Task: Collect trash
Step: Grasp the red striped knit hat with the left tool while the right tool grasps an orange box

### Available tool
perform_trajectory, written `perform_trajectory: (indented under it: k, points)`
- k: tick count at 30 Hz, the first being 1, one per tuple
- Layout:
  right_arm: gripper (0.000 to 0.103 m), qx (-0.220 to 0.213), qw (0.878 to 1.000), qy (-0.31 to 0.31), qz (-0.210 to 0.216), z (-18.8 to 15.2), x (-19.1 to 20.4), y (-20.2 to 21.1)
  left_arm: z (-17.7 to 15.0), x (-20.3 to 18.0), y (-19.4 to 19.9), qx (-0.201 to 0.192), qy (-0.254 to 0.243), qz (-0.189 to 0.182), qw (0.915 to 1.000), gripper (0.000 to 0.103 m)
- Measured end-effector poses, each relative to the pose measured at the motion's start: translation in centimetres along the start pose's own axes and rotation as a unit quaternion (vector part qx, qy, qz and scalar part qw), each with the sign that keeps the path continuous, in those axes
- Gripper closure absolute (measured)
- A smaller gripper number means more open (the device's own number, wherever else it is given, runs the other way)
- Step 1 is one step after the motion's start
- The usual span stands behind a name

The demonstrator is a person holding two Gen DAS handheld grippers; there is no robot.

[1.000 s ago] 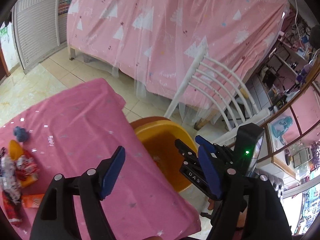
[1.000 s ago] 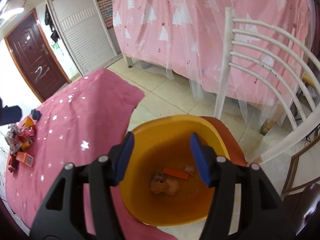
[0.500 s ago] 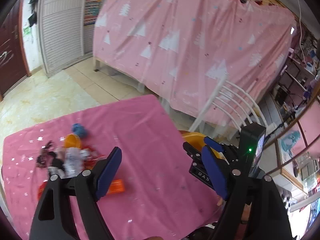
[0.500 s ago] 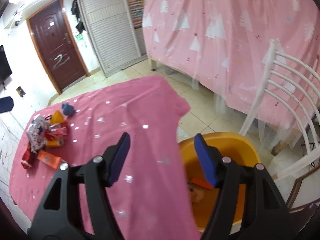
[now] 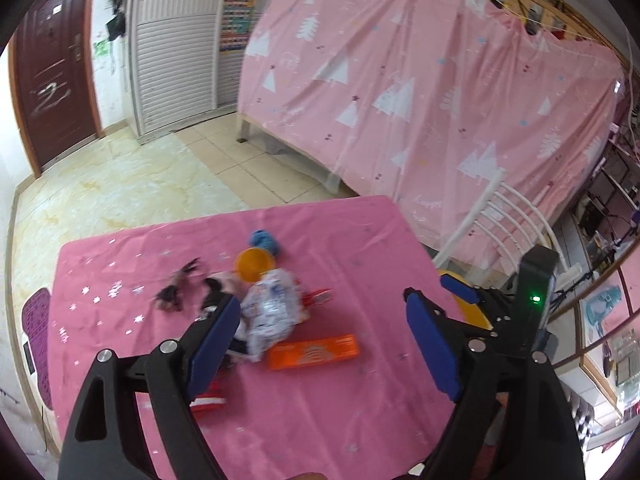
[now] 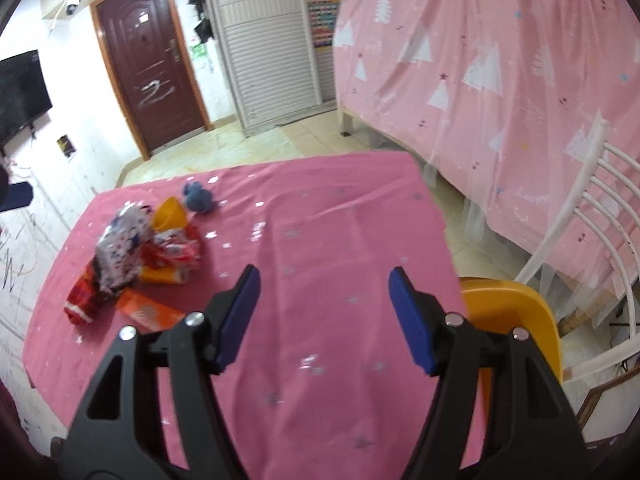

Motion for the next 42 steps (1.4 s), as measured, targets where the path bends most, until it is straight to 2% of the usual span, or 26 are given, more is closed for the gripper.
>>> perform_trajectory:
  k: [2, 8, 9, 11, 17, 27, 31, 36, 38, 40, 42]
  points:
    - [0.027, 0.006, 1.000, 0.006, 0.014, -0.4, 1.2, -0.1, -0.7, 1.5, 0.2, 0.002, 0.009, 0.008, 0.9999, 0.024]
    - [0.027, 0.033, 0.997, 0.047, 0.055, -1.8, 5.2, -0.7, -3.5, 5.9, -0.3, 0.019, 0.033, 0.035, 0.9987, 0.024]
    - [0.027, 0.036, 0.996, 0.054, 0.057, -2.0, 5.6, -0.8, -4.2, 6.8, -0.5, 0.024, 0.039, 0.040, 0.9982, 0.024]
    - [0.019, 0.043, 0.995, 0.071, 0.060, -2.6, 6.7, -1.1, -5.1, 7.9, -1.0, 0.033, 0.045, 0.050, 0.9972, 0.024]
    - [0.019, 0.062, 0.989, 0.112, 0.072, -4.0, 9.1, -1.9, -7.6, 10.2, -3.0, 0.063, 0.059, 0.054, 0.9948, 0.024]
    - [0.012, 0.081, 0.981, 0.161, 0.073, -5.1, 11.2, -2.8, -11.0, 11.3, -7.1, 0.112, 0.065, 0.046, 0.9906, 0.024]
    - [0.012, 0.089, 0.978, 0.171, 0.077, -5.7, 11.7, -3.3, -11.7, 11.1, -8.2, 0.121, 0.057, 0.040, 0.9902, 0.024]
    - [0.012, 0.093, 0.975, 0.190, 0.072, -6.2, 12.1, -3.7, -12.2, 10.6, -8.6, 0.122, 0.039, 0.055, 0.9902, 0.024]
    - [0.012, 0.093, 0.973, 0.198, 0.070, -6.4, 12.2, -3.9, -12.3, 10.4, -8.6, 0.120, 0.031, 0.064, 0.9901, 0.026]
    - [0.012, 0.092, 0.972, 0.203, 0.070, -6.6, 12.4, -4.0, -12.3, 10.0, -8.7, 0.120, 0.022, 0.079, 0.9893, 0.036]
    - [0.017, 0.093, 0.972, 0.205, 0.070, -6.7, 12.5, -3.9, -12.4, 9.8, -8.5, 0.121, 0.013, 0.094, 0.9880, 0.046]
Point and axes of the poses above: each gripper's, at about its wrist camera, not at the fingertips, and y roughly against the way its jaws point, x to its left, z to its top, the point moved 8 cm from there along -y, roughly the way its jaws point, and after that the axes turned 11 degrees about -y, right-handed, at the moved point
